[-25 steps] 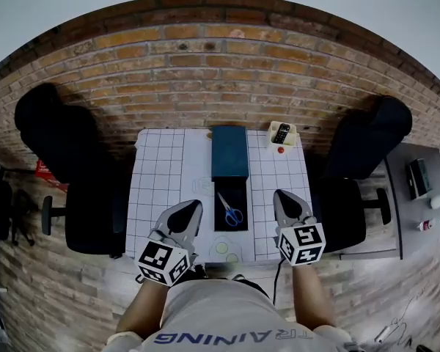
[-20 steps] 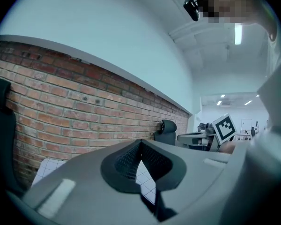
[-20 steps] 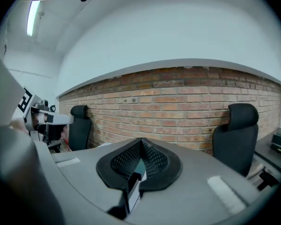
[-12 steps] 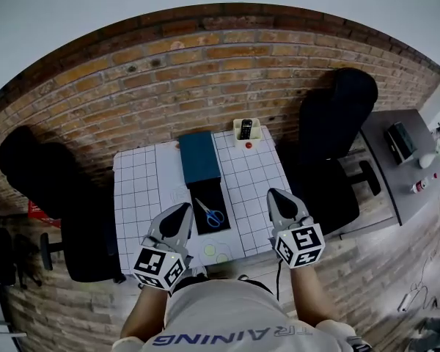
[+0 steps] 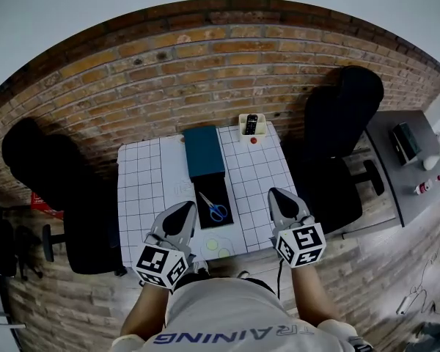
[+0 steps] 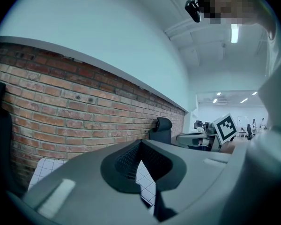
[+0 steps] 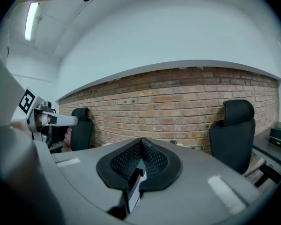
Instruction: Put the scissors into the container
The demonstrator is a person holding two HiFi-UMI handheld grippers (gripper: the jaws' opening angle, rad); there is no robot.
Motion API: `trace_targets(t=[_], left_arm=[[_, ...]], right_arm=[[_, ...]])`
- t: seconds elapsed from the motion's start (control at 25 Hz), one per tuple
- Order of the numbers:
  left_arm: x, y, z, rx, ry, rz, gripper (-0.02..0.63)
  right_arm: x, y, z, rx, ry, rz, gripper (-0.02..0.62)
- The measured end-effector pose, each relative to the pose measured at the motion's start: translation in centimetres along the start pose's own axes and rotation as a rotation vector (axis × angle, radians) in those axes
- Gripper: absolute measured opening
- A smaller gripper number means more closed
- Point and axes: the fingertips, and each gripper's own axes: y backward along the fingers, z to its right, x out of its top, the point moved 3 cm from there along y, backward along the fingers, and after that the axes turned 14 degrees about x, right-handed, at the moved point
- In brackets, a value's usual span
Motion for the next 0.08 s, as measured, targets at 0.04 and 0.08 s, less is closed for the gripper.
trace_targets(t=[0.04,0.08], left_arm=[[-0.05,0.11,-0.05,0.000,0.000,0.000,0.002],[-0.09,0.22,-0.10,-0.001,-0.001,0.000,0.002]], right_arm=[[-0.09,-0.04,-0.13,0.001,-0.001,-0.003,0.015],[-0.18,-0.07,-0.25,0.003,-0.002,-0.005,0.015]])
